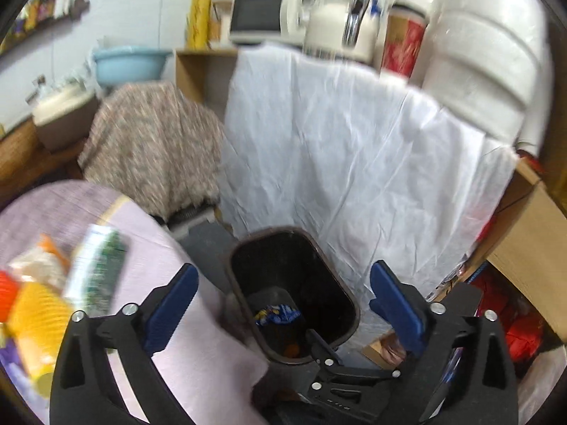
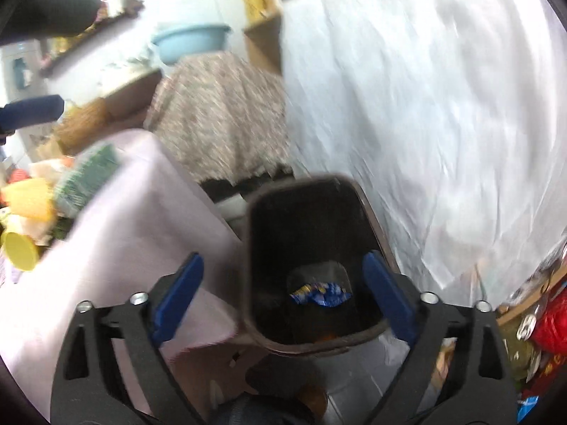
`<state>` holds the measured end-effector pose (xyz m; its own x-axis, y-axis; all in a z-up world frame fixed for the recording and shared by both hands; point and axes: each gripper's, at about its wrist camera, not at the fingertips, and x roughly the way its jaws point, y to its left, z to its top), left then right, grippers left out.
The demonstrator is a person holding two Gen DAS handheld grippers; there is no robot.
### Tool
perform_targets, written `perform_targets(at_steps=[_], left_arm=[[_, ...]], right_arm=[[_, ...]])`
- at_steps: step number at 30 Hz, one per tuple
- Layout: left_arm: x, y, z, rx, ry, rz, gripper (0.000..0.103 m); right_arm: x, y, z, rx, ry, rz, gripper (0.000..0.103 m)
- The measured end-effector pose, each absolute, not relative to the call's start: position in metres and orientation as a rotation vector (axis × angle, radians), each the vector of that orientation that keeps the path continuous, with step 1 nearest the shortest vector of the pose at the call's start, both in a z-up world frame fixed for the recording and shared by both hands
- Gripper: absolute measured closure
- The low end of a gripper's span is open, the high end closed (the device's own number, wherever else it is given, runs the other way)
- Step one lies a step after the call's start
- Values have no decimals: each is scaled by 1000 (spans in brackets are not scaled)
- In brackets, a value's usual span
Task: Collect trash
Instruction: 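Move both tools back over the trash pile on the table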
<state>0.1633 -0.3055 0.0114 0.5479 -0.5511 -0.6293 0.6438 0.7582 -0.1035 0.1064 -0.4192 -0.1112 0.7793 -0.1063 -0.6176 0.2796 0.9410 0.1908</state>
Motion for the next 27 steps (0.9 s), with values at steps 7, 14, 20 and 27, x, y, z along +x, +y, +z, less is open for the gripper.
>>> perform_targets(at_steps=[7, 14, 20, 27], left_arm=[[123, -229, 35, 173, 580, -651, 6], [106, -139, 38, 102, 535, -494, 6], [98, -74, 30, 73, 528, -330, 6], [101, -1, -1, 27, 597, -168, 6]], right_arm=[[90, -354, -58, 181, 568, -67, 6], [82, -290, -35, 107, 545, 87, 6], [84, -249, -31, 81, 557, 187, 6], [92, -204, -33, 21, 584, 322, 6]])
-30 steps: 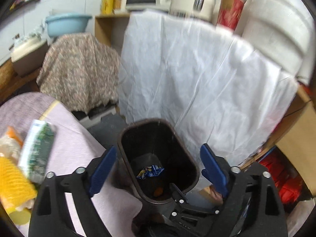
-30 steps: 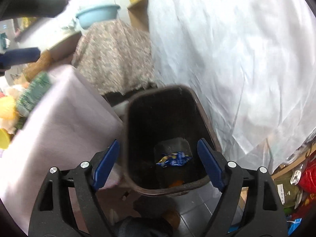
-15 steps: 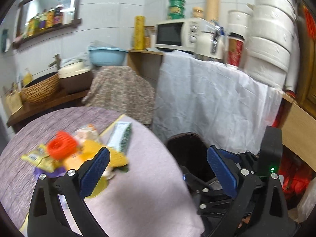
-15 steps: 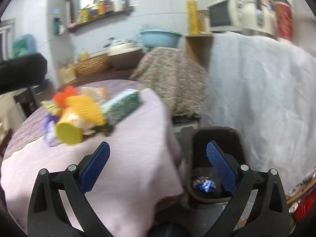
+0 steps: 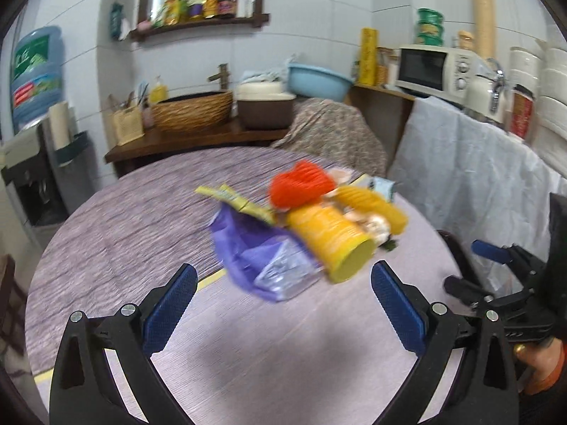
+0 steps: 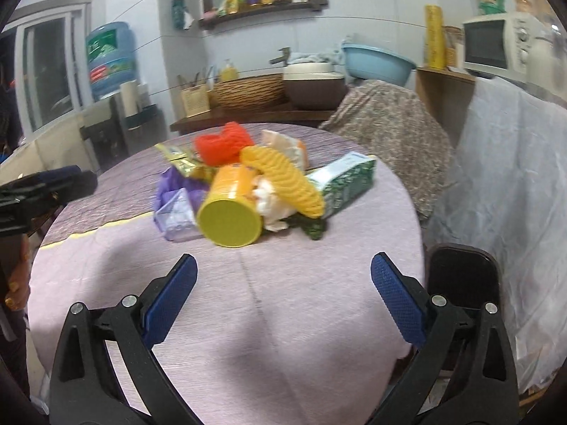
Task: Collect trash
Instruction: 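Move both tools back over the trash pile on the table, then grasp the yellow foam net with the right tool while the left tool grasps the orange net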
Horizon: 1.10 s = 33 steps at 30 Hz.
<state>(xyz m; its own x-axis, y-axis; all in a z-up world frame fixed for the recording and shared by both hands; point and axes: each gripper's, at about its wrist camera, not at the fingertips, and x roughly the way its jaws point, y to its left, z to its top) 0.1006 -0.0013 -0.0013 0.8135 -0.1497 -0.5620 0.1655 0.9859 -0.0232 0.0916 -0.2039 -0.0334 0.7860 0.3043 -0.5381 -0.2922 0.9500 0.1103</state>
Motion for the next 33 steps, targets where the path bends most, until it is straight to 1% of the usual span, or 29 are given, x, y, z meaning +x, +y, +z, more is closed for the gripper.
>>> perform_targets(at_steps=[3, 7, 8, 10, 13, 15, 16, 17, 18, 20, 21, 22, 23, 24, 25, 26, 27, 29, 33], left_arm=[[106, 19, -15, 8, 641, -129, 7], [114, 36, -32, -10, 688, -105, 17], [115, 39, -34, -14, 696, -101, 18], [120, 43, -40, -35, 722, -98, 24], [122, 46, -46, -57, 741, -114, 27], [125, 45, -47, -65, 746, -119, 29], [126, 45, -47, -67, 749, -124, 30], [128, 44, -46, -67, 749, -130, 30], [129, 42, -45, -63, 747, -134, 30], [131, 39, -41, -46, 738, -142, 30], [132, 37, -39, -41, 735, -144, 30], [133, 36, -37, -35, 732, -148, 30], [134, 34, -35, -29, 728, -155, 30], [135, 32, -34, -26, 727, -161, 30], [137, 30, -33, -21, 726, -166, 30], [139, 27, -32, -17, 726, -170, 30], [141, 25, -32, -15, 729, -176, 30], [147, 21, -31, -16, 736, -190, 30], [159, 12, -24, -5, 731, -209, 30]], right_arm=[[102, -191, -38, 20, 616, 361, 6], [119, -180, -42, 28, 653, 391, 6], [123, -177, -41, 23, 650, 396, 6], [129, -179, -36, 25, 608, 361, 6], [145, -184, -30, 33, 601, 341, 6], [156, -179, -26, -23, 588, 308, 7], [160, -178, -24, -41, 572, 296, 10], [163, -176, -22, -54, 566, 292, 16], [168, -174, -21, -68, 568, 292, 19], [177, -170, -21, -103, 575, 273, 29], [180, -170, -22, -121, 578, 263, 32], [184, -168, -24, -145, 585, 255, 41], [187, -167, -26, -156, 594, 254, 55], [188, -168, -28, -153, 602, 257, 64], [189, -169, -30, -144, 614, 269, 78], [189, -170, -31, -135, 621, 281, 83], [189, -171, -32, -130, 617, 283, 84], [184, -174, -31, -124, 597, 281, 91], [174, -179, -27, -98, 573, 295, 93]])
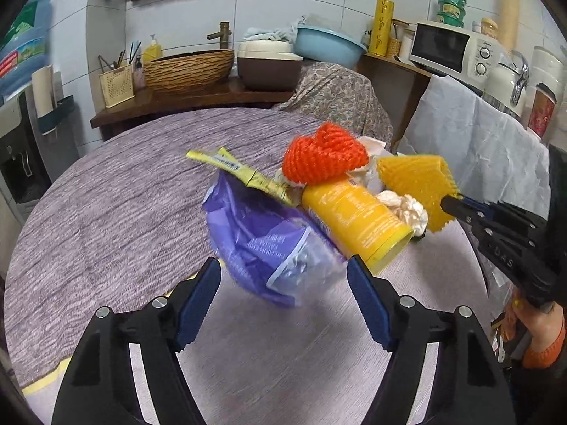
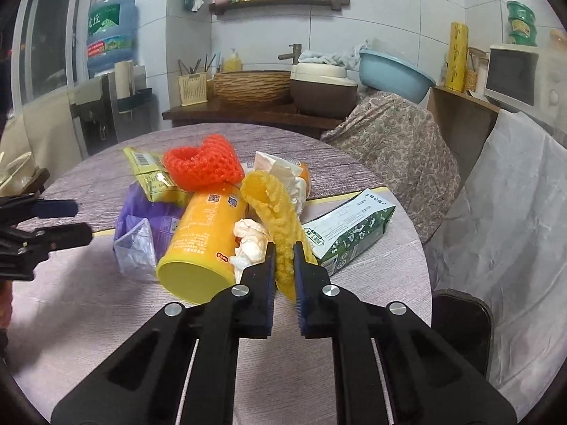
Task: Collect trash
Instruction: 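Grasp the yellow foam net with the right tool while the left tool grasps the orange net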
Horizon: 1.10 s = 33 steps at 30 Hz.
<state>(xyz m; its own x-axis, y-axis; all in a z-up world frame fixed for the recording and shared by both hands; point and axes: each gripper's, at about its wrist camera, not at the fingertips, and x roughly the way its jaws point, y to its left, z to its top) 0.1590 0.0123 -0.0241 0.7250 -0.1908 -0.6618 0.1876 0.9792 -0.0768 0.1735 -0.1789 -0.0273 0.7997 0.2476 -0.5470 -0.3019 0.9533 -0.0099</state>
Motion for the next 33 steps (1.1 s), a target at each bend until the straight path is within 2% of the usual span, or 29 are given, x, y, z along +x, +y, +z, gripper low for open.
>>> perform_targets(at_steps=[2, 10, 18, 20, 22, 23, 25, 28, 30, 33], left_arm=[[166, 8, -20, 3, 719, -218, 29], [204, -19, -6, 36, 688, -246, 10], [243, -58, -11, 205, 674, -232, 10], [247, -62, -14, 232, 676, -217, 21], [251, -64, -18, 243, 697, -211, 43], [253, -63, -19, 231, 707, -211, 47], [254, -59, -21, 209, 714, -203, 65], [250, -48, -20, 158, 714, -191, 84], [246, -40, -18, 118, 703, -187, 91], [239, -25, -11, 61, 677, -174, 94]], right_arm=[[164, -183, -22, -81, 553, 302, 93], [134, -195, -5, -38, 499, 321, 93], [115, -204, -2, -15, 489, 321, 93], [113, -209, -4, -5, 490, 315, 93], [112, -213, -6, 8, 495, 310, 93], [112, -215, -7, 12, 497, 309, 93], [111, -219, -9, 29, 502, 309, 93], [108, -222, -12, 47, 502, 309, 93], [108, -223, -13, 52, 502, 310, 93], [106, -223, -13, 63, 497, 317, 93]])
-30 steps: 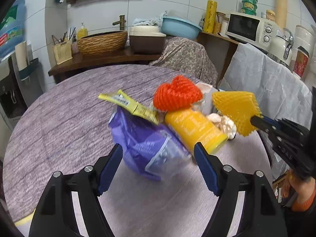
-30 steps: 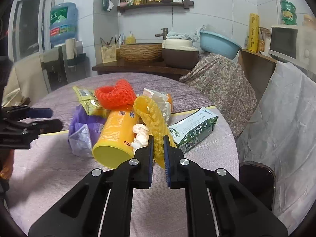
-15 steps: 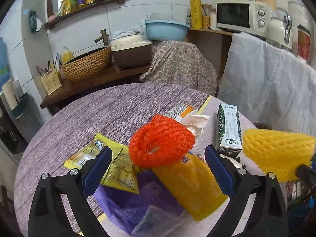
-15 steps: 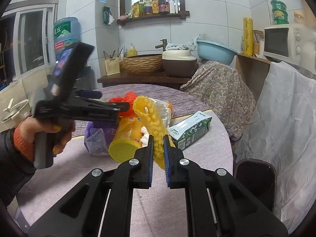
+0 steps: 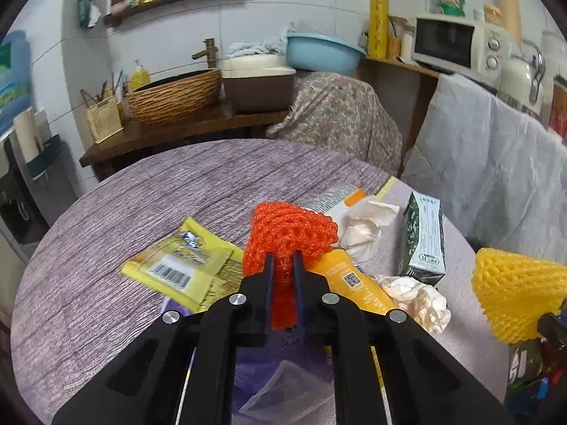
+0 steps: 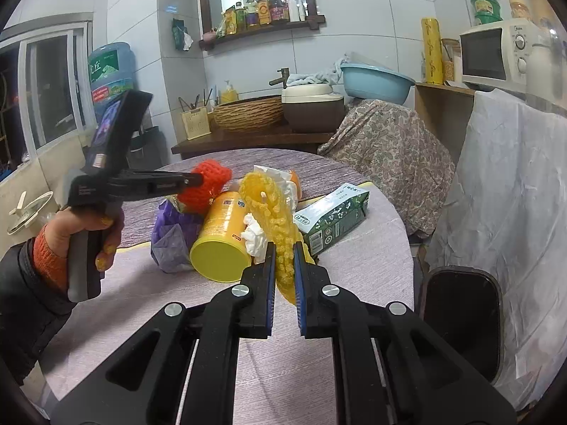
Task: Collect trash
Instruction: 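Grasp the yellow foam net with the right tool while the left tool grasps the orange net, then carry both foam nets to the black bin and open both tools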
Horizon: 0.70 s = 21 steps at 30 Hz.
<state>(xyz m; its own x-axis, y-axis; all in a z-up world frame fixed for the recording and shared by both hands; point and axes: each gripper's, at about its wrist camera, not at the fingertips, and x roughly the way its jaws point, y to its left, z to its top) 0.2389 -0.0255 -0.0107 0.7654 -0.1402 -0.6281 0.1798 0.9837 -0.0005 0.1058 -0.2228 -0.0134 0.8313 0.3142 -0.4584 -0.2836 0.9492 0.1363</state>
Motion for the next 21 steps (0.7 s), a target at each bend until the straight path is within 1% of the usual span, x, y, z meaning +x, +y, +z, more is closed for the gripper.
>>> perform_targets(at_steps=[4, 11, 15, 21], left_arm=[[219, -9, 2, -29, 637, -176, 94], [170, -14, 23, -60, 550, -240, 94], [148, -33, 32, -62, 521, -316, 94], [135, -93, 32, -18, 534, -480, 94]], right_arm=[[103, -224, -13, 81, 483, 329, 93], [94, -229, -14, 103, 460, 336, 93], [84, -242, -13, 126, 442, 321, 93], [70, -272, -12, 149, 416, 247, 93]])
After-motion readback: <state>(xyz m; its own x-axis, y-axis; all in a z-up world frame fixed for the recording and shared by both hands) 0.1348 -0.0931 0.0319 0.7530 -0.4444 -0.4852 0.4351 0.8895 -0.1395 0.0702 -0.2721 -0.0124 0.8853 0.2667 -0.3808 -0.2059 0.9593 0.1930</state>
